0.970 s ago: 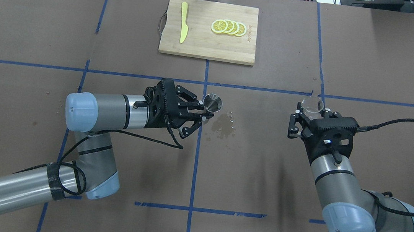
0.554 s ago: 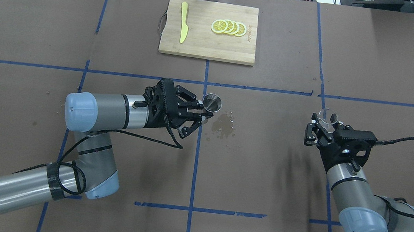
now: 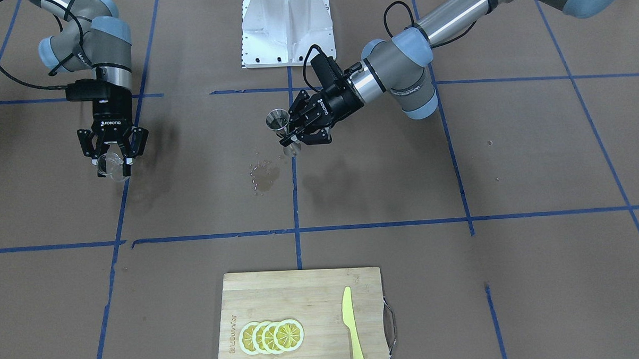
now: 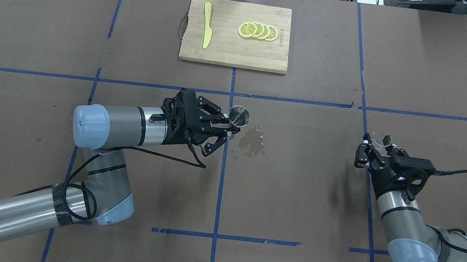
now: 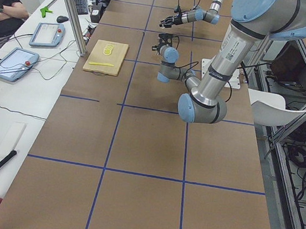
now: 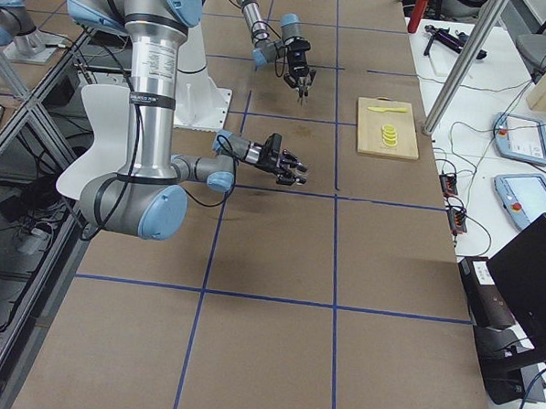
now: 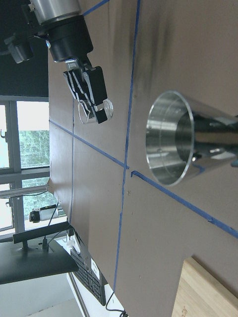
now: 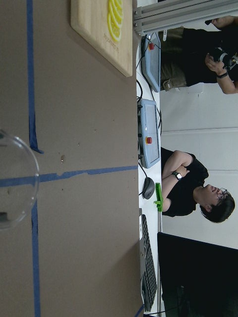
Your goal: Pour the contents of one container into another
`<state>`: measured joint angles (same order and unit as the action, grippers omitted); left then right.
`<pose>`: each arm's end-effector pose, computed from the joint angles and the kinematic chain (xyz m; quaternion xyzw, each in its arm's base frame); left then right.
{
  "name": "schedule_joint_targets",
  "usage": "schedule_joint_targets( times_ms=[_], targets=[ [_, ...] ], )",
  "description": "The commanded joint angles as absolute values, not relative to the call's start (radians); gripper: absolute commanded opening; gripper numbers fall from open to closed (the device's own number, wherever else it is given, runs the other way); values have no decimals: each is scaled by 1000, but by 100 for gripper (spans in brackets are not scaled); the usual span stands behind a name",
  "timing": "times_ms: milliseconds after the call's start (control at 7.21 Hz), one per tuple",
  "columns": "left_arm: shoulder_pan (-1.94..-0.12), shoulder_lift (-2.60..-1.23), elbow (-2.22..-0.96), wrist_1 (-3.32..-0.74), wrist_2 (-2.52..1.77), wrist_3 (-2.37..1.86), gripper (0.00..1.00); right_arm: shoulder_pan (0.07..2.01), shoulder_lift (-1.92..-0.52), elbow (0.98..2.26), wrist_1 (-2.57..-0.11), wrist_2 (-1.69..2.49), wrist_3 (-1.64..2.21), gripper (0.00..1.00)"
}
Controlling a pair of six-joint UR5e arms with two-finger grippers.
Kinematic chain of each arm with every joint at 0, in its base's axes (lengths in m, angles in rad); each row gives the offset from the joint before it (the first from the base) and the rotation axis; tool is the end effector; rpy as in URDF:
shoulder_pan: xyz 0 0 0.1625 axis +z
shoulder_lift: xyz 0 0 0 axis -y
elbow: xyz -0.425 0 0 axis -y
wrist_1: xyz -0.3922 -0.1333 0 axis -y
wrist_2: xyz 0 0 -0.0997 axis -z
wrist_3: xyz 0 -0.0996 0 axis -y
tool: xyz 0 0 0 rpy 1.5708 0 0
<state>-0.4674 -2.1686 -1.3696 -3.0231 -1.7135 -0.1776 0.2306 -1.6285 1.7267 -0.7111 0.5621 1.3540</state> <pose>0.5430 -0.4075 0.2394 0.6128 0.5103 0.3192 0.5121 -0.4045 -0.3185 0.4973 0.5077 -0.2983 0.2281 0.7754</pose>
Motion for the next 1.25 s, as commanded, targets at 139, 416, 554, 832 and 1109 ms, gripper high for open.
schedule_joint_targets(
  times_ms=[139,416,554,832,1109],
  targets=[
    [-468,-2168,-1370,-3022,-1713,-176,0,174,-1629,1668,-709,496,1397,0],
    [-468,-2166,-1368,-3022,-1713,-176,0,144,-1629,1649,-710,454,1399,3],
    [-468,-2166,-1368,-3022,-1713,-176,0,137,-1629,1629,-713,431,1397,6],
    [-468,-2166,-1368,-3020,-1713,-175,0,126,-1629,1611,-716,420,1397,10],
    [-468,-2166,-1370,-3020,-1713,-173,0,124,-1629,1609,-716,420,1397,16]
  ],
)
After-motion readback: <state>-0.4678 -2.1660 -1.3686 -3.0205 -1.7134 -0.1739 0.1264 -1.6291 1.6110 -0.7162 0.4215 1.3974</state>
